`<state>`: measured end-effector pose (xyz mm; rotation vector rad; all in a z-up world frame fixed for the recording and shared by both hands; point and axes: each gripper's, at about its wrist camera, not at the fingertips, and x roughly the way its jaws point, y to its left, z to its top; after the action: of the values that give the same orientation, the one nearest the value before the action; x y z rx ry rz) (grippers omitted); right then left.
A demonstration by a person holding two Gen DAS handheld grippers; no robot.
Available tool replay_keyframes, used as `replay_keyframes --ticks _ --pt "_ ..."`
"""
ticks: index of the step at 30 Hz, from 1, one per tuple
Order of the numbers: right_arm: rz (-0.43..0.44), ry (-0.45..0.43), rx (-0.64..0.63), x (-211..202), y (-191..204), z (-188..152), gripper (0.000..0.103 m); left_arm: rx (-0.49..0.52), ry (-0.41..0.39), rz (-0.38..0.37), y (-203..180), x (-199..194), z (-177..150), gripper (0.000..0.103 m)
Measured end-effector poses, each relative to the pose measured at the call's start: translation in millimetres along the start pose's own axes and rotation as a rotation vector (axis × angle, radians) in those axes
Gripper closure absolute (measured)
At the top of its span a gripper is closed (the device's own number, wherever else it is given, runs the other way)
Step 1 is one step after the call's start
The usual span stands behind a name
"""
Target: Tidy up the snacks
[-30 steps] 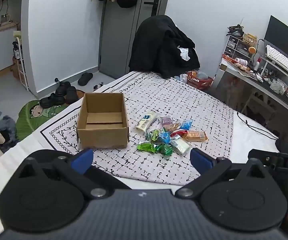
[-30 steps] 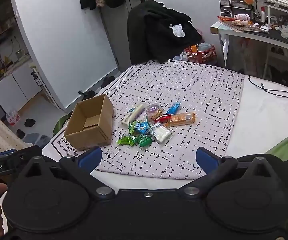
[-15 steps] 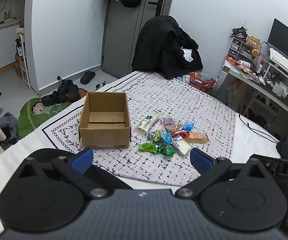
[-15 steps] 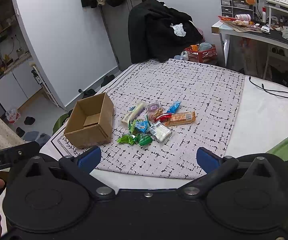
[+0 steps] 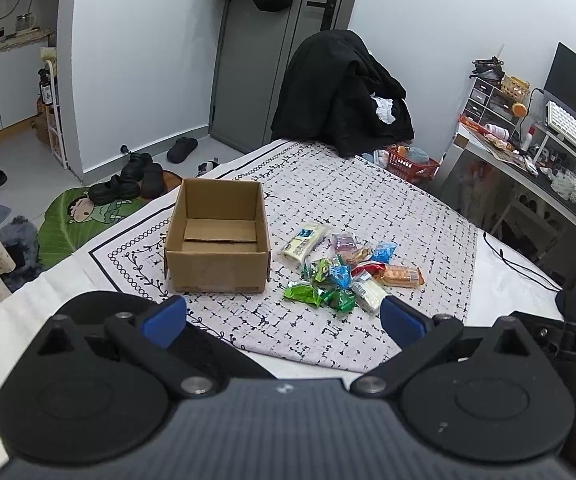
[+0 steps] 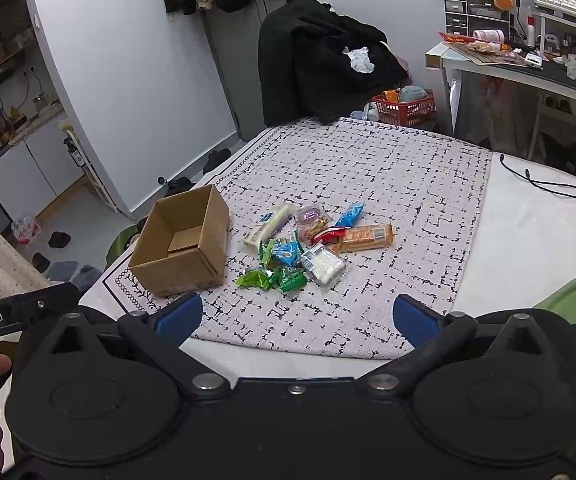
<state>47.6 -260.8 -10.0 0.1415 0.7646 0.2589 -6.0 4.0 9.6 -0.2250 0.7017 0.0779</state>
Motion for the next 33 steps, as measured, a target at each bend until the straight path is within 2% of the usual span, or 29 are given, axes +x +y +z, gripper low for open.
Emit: replay_keyframes --ticks 33 --pt "0.000 0.025 0.001 7.3 -1.2 4.1 0.000 0.009 0.019 0.000 0.4 6.0 1.3 0.000"
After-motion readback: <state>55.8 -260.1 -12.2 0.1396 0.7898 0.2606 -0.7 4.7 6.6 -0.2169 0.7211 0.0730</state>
